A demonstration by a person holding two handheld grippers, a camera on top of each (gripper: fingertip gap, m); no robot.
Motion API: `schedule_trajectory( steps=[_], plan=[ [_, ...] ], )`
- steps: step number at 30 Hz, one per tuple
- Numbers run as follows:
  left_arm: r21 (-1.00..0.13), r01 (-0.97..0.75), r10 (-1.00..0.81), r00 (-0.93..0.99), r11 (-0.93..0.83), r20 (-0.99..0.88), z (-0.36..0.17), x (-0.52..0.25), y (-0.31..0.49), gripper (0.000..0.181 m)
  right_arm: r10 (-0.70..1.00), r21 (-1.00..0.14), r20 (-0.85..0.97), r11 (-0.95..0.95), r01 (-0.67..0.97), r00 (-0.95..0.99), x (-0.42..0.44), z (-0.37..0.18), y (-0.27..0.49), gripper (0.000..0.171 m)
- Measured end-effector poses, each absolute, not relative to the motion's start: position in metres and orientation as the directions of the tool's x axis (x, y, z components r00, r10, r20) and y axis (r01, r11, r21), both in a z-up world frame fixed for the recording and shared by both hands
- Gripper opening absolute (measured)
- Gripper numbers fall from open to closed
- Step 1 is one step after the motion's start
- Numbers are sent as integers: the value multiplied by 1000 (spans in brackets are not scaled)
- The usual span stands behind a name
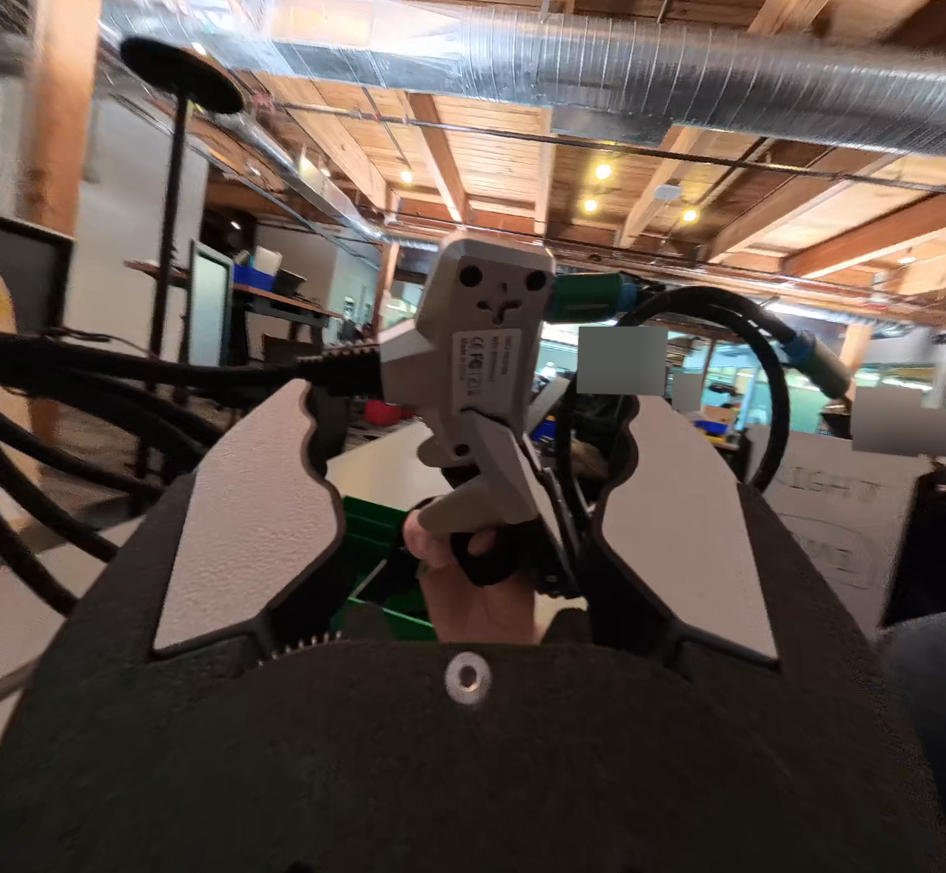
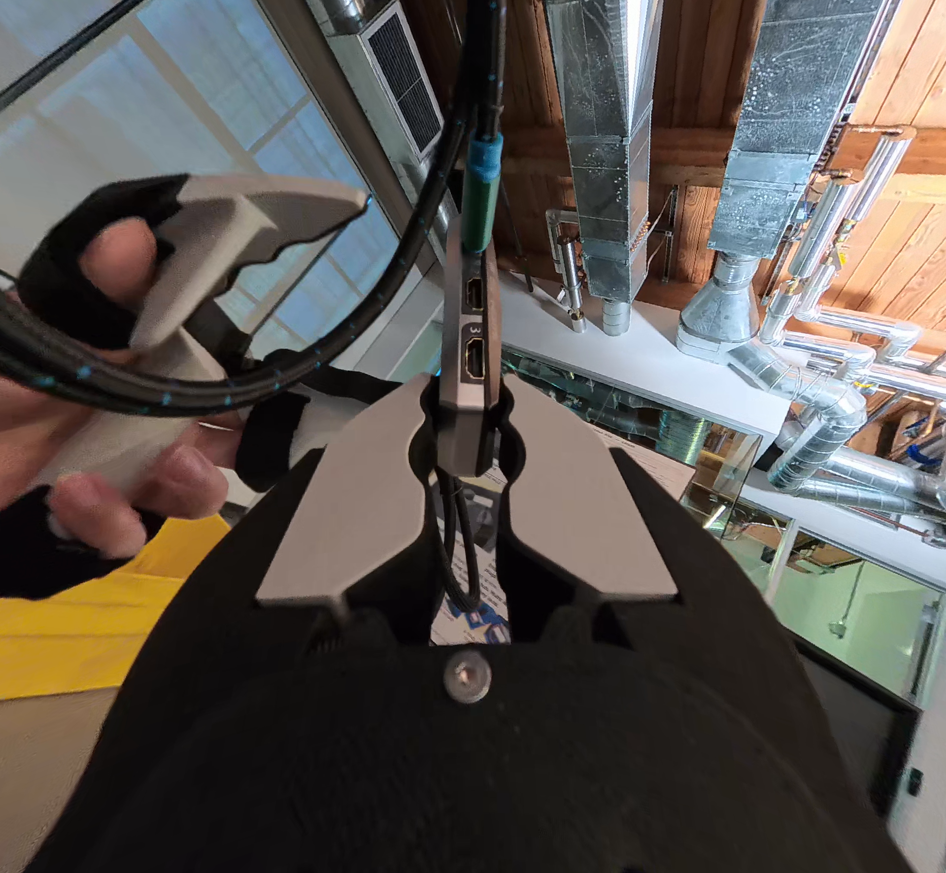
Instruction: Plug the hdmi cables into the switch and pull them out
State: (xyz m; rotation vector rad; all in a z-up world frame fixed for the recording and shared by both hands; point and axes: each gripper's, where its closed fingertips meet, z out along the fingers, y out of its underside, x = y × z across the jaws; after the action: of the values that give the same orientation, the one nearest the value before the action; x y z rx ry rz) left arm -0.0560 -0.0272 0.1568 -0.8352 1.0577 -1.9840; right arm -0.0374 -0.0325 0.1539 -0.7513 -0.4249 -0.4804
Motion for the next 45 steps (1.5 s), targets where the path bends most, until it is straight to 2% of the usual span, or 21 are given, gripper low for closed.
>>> schedule_trajectory(
  steps=[1, 4, 8, 12, 17, 19, 22, 23, 25, 28, 32, 36, 39, 42, 45],
  plan=[
    [-874, 279, -824, -528, -399, 207, 155, -54, -30, 110, -280, -532, 540, 617, 580, 794, -36, 152, -31, 19],
    [-864, 358, -882, -434, -355, 182, 153, -51, -22, 95, -292, -491, 586, 614, 618, 756, -46, 146, -29, 19],
    [-786, 429, -840, -504, -446, 201, 167, -68, -13, 87, -222, -524, 573, 641, 561, 789, -53, 146, -28, 18],
    [-802, 427, -861, -470, -417, 197, 165, -67, -2, 90, -227, -537, 567, 626, 565, 791, -45, 150, -29, 18],
    [-765, 327, -787, -506, -555, 353, 145, -51, 15, 76, -227, -529, 568, 636, 562, 791, -37, 159, -38, 18],
    [-750, 207, -700, -571, -628, 429, 134, -40, 9, 80, -226, -501, 596, 645, 577, 771, -38, 162, -42, 18],
    [-680, 10, -478, -719, -733, 505, 131, -37, -11, 104, -227, -454, 657, 642, 618, 719, -45, 159, -44, 18],
    [-656, -28, -415, -755, -754, 508, 133, -39, -17, 111, -236, -435, 679, 635, 639, 696, -48, 156, -43, 18],
    [-659, -33, -386, -788, -751, 480, 133, -40, -26, 112, -241, -399, 722, 620, 675, 648, -55, 149, -39, 18],
    [-738, 76, -522, -755, -670, 396, 131, -38, -33, 110, -234, -345, 787, 600, 722, 571, -69, 134, -30, 18],
    [-769, 192, -642, -689, -610, 337, 134, -43, -22, 85, -245, -316, 789, 625, 714, 563, -78, 123, -27, 18],
    [-861, 288, -808, -550, -420, 211, 134, -42, -17, 77, -248, -356, 753, 626, 694, 610, -68, 120, -23, 19],
    [-919, 334, -909, -413, -211, 59, 132, -41, -13, 69, -238, -389, 749, 598, 701, 618, -62, 111, -14, 21],
    [-947, 320, -958, -276, -11, -82, 128, -39, -7, 66, -234, -419, 743, 567, 709, 627, -59, 104, -4, 23],
    [-952, 289, -966, -202, 100, -163, 126, -38, -3, 66, -219, -466, 725, 542, 699, 653, -56, 100, 4, 27]
  ],
)
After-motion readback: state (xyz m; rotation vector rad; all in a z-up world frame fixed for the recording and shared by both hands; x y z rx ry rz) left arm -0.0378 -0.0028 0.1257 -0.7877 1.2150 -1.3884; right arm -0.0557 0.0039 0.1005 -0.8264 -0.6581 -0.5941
